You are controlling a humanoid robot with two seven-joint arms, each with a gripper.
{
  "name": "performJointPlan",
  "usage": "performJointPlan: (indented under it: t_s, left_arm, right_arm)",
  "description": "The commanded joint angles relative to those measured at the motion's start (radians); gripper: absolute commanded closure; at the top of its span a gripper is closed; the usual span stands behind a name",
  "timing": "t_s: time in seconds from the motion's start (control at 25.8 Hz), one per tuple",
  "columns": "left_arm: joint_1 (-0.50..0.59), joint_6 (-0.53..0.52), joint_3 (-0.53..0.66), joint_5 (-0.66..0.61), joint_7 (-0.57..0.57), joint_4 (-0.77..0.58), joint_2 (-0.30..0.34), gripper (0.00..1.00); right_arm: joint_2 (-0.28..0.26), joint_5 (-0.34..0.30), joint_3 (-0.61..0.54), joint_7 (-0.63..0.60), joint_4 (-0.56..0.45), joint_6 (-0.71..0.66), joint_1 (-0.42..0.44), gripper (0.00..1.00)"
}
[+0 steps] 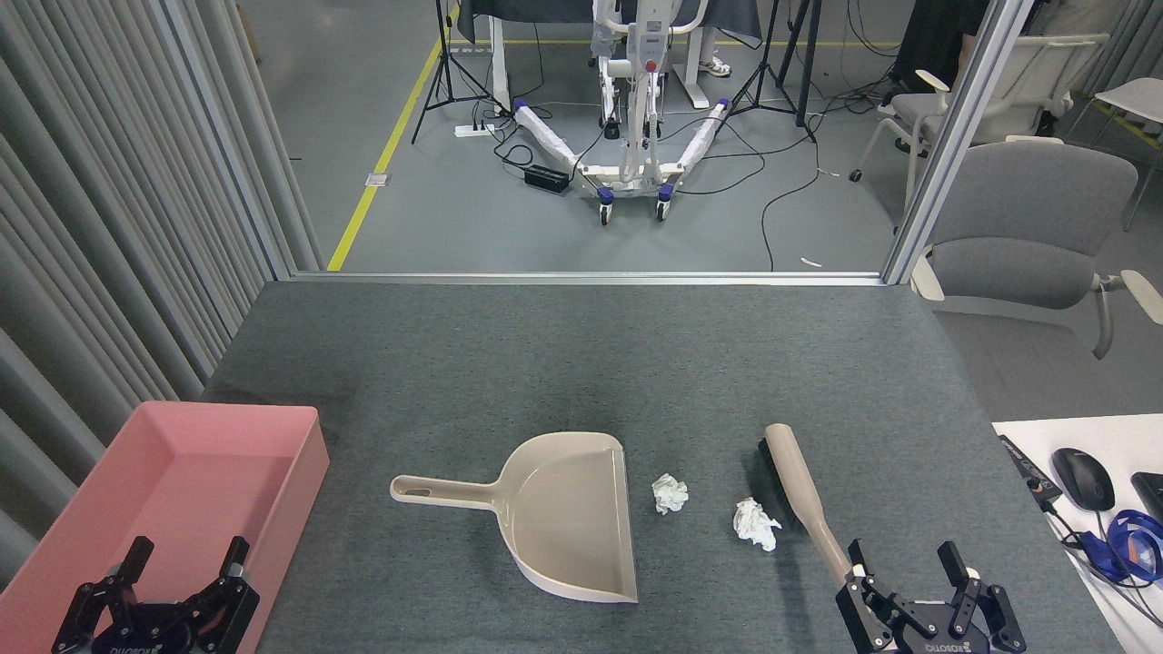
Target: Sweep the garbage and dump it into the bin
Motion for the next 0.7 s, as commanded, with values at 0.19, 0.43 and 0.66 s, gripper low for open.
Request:
performJointPlan:
  t_s: [0.19, 0.43, 0.66]
  left_arm:
    - [-0.008, 0.036, 0.006, 0.059, 0.012, -0.007, 0.005, 0.0]
    - [-0.009, 0.018, 0.001, 0.06, 0.014, -0.007, 0.049, 0.0]
    - [-0.002, 0.025, -0.001, 0.06, 0.014, -0.008, 0.08, 0.0]
  right_arm:
    - [0.007, -0.003, 0.005, 0.001, 0.056, 0.013, -0.058, 0.02]
    - [0.012, 0.001, 0.008, 0.004, 0.065, 0.015, -0.074, 0.02]
    - [0.05, 0.016, 0.019, 0.006, 0.064, 0.032, -0.061, 0.02]
